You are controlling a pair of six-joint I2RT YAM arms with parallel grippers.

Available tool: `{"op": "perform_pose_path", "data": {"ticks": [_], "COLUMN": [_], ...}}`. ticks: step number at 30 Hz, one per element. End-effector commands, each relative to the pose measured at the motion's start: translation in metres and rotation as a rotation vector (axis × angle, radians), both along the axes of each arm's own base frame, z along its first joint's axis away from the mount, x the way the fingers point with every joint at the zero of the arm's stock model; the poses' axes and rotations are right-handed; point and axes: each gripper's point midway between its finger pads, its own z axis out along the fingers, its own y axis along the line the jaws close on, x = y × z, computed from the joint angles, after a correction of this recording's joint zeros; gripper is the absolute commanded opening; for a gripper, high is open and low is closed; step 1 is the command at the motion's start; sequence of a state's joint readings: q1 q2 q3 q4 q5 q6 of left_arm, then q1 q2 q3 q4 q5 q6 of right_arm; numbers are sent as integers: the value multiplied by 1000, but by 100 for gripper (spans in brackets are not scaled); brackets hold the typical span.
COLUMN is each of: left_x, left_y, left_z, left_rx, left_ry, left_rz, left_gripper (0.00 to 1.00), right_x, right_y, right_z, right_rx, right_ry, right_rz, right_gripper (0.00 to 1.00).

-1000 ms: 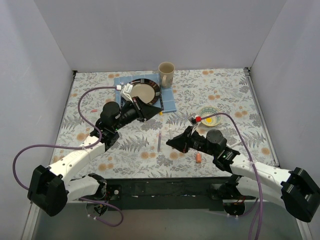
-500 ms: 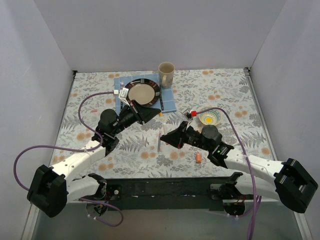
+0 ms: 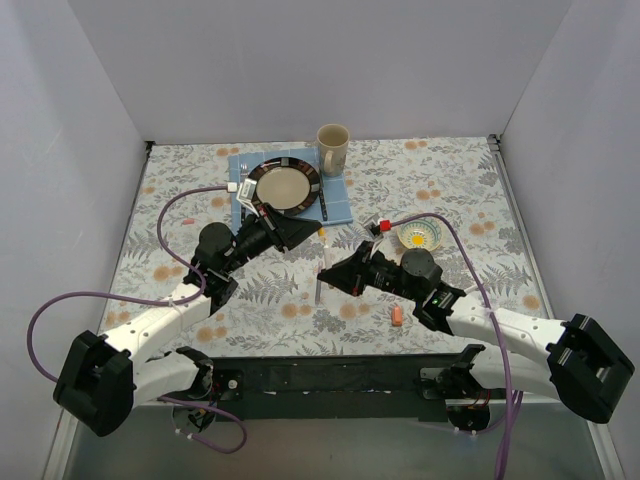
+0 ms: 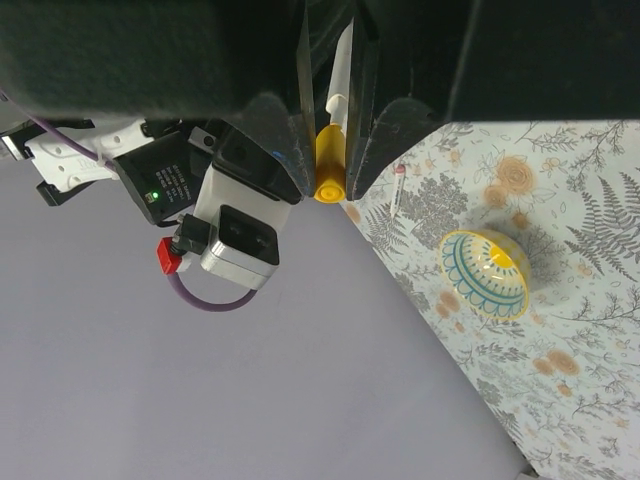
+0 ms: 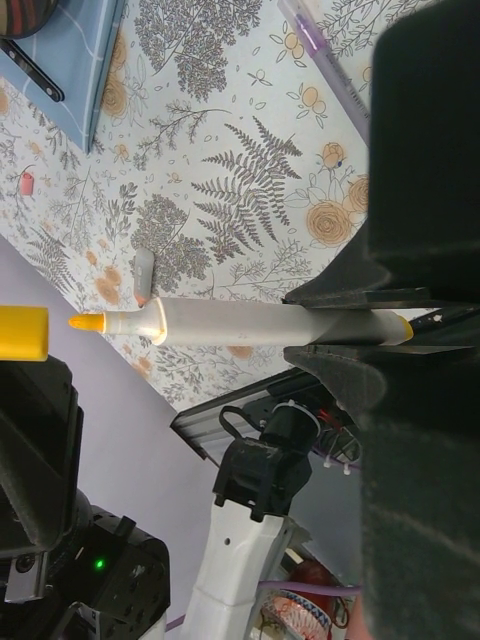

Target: Insert the pens into the pen caps

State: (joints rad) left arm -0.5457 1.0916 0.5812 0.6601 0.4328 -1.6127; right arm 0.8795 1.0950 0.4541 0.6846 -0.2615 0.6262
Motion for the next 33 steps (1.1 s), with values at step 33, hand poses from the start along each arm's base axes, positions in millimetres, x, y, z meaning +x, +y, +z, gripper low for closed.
{"op": "perform_pose_path", "data": {"ticks": [33], "left_x": [-48], "left_y": [-13], "left_z": [-27], "left_rx": [111], "left_ry": [-106], "left_rz": [-217], "left_gripper": [0], "right_x": [10], "right_y": [3], "right_z": [45], "right_rx": [87], "right_ry": [-105], "right_rz": [-53], "right_gripper": [1]}}
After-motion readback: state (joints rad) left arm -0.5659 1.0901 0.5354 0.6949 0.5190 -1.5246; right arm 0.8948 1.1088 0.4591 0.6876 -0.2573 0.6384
